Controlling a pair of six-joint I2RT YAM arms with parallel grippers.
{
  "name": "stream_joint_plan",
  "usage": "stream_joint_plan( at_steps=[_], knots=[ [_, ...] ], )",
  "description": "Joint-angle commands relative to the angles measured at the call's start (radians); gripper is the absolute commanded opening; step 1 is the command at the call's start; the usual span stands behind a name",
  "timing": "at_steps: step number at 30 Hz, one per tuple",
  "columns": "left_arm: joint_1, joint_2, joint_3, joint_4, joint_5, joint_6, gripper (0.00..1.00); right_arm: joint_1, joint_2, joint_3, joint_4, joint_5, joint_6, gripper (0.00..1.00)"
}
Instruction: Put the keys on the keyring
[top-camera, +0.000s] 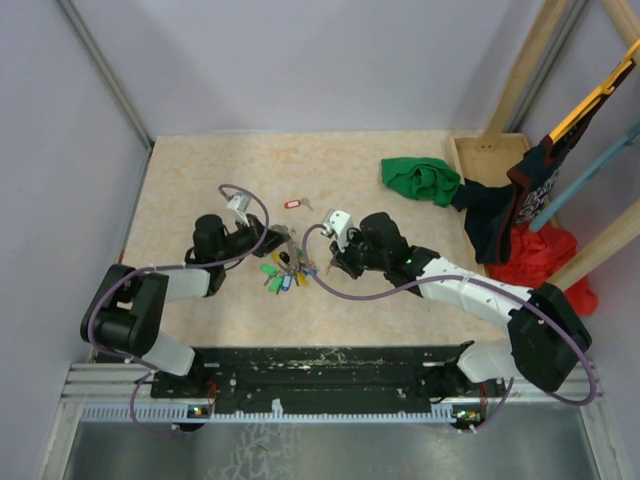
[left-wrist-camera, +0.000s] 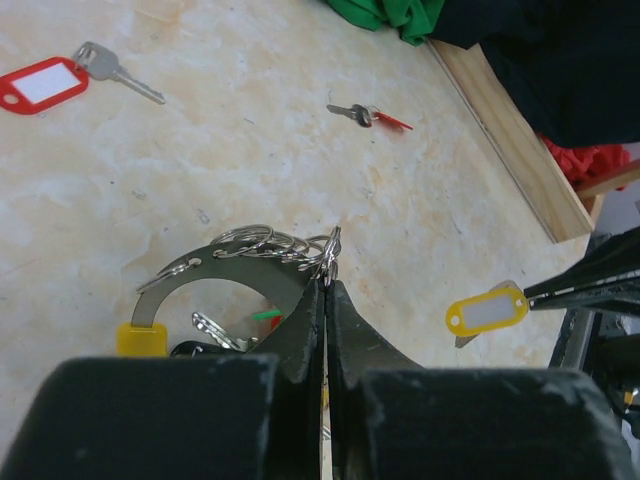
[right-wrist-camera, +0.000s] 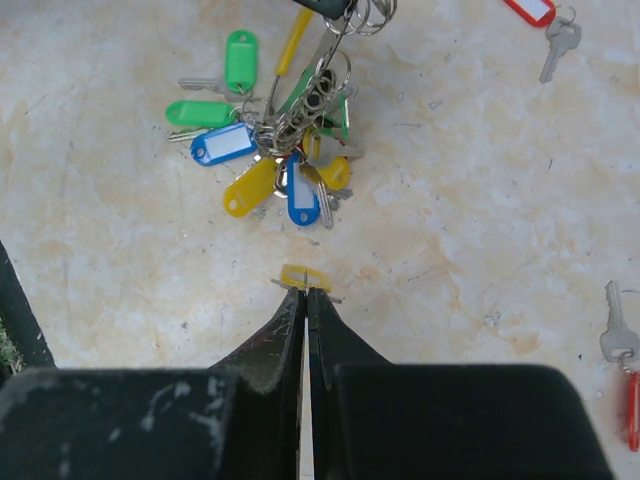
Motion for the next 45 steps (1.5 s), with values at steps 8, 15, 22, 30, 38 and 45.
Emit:
stream_joint_plan(
  at_steps=[8, 15, 22, 30, 38, 45],
  knots=[
    [-0.009, -0.078, -0.086, 0.245, 0.172, 0.249, 0.00, -0.066, 0.019, 0.071, -0.029, -0.094, -0.015, 0.00],
    [-0.039, -0.133, -0.150, 0.386, 0.196, 0.380, 0.00, -0.094, 0.038, 0.118, -0.065, -0.151, 0.052, 0.00],
    [-0.232, -0.204, -0.139, 0.181, 0.063, 0.787, 0.00, -0.093, 0.011, 0.088, -0.052, -0.224, -0.003, 0.00],
    [-0.245, -0.175, 0.008, -0.076, -0.141, 0.730, 0.00, -0.094, -0.028, 0.053, -0.036, -0.267, -0.020, 0.00],
    [-0.356, -0.216, -0.007, -0.155, -0.231, 0.936, 0.00, -0.094, -0.059, 0.008, 0.022, -0.281, -0.032, 0.00],
    [-0.356, -0.207, 0.006, -0.172, -0.154, 0.924, 0.00, -0.094, -0.102, -0.072, 0.123, -0.296, -0.078, 0.00]
  ],
)
